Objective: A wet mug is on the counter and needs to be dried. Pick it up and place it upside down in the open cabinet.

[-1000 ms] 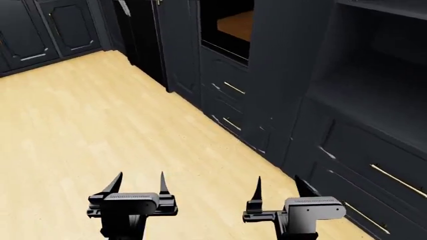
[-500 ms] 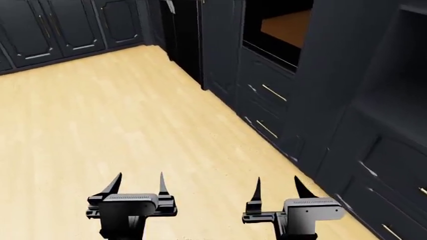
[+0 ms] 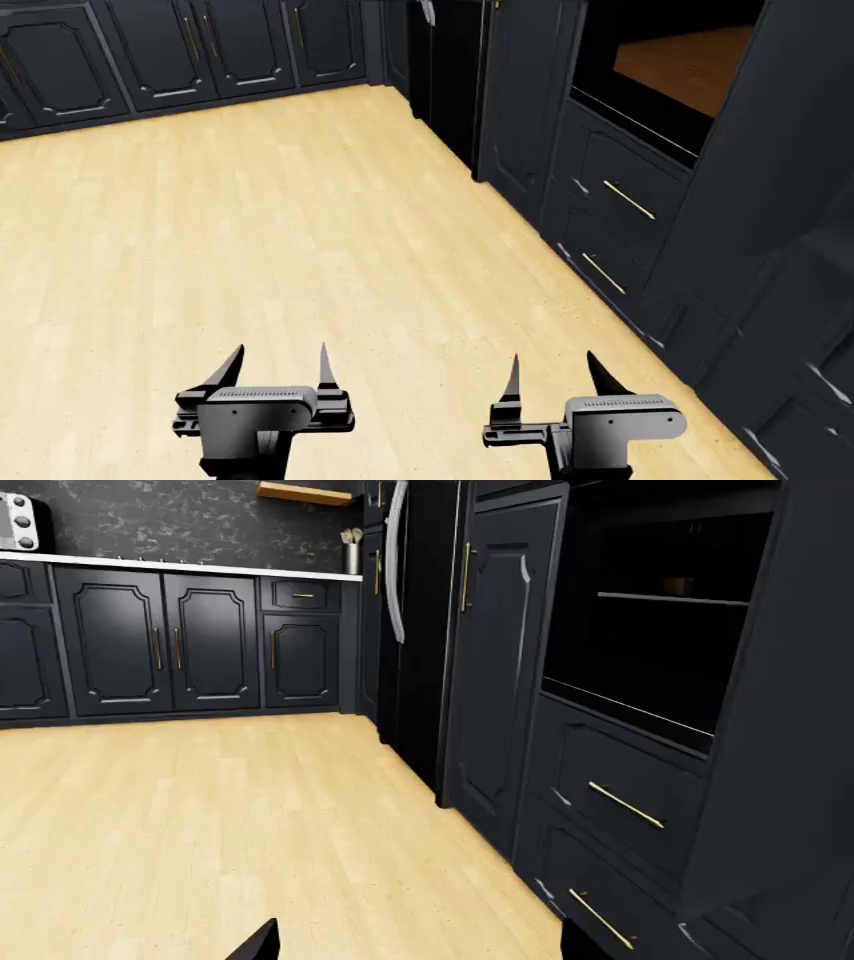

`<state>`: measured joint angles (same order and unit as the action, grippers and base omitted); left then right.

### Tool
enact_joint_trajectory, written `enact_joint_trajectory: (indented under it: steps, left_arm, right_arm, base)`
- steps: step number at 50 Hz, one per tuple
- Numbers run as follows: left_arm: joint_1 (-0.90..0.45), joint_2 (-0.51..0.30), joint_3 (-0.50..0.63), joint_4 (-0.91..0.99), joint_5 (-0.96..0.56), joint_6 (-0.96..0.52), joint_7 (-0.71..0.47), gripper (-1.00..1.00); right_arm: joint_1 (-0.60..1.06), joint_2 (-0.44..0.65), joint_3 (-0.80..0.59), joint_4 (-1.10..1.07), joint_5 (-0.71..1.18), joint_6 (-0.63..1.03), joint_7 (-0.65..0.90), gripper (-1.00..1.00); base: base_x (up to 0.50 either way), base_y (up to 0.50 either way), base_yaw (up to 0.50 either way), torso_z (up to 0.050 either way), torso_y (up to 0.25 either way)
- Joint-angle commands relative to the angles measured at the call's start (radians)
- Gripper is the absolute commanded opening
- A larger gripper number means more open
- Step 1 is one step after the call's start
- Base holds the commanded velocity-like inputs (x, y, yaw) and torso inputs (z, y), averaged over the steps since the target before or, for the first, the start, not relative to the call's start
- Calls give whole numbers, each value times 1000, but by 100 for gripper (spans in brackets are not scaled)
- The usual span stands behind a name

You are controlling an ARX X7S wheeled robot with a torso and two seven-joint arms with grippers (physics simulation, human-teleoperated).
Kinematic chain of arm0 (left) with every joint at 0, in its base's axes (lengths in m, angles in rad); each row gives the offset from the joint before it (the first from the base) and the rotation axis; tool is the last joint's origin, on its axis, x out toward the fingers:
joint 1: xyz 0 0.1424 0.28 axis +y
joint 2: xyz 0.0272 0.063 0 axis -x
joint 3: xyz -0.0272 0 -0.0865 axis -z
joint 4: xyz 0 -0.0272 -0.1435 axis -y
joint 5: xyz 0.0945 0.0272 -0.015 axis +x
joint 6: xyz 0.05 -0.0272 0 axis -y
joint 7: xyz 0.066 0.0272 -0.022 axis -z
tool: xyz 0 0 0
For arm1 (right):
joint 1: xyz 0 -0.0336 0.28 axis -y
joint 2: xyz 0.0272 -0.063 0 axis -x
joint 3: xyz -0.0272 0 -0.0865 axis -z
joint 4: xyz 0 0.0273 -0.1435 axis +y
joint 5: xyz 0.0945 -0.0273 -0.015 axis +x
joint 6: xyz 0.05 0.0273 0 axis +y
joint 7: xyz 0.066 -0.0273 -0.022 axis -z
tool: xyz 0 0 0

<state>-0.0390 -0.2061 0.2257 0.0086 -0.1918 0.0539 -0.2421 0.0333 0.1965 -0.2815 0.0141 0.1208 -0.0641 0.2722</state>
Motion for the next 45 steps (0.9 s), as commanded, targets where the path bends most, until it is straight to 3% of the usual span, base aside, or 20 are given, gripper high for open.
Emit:
enact_joint_trajectory:
  steps: [1, 45]
  left_arm:
    - [-6, -2, 7, 2, -4, -6, -6, 100]
    - [-4, -16, 21, -6, -20, 10, -20, 100]
  right_arm:
    - [7, 2, -8, 7, -1, 2, 6, 100]
    - [13, 18, -30, 7, 10, 1, 24, 100]
  base:
    - [0, 0, 500, 0, 0]
    - [0, 0, 500, 0, 0]
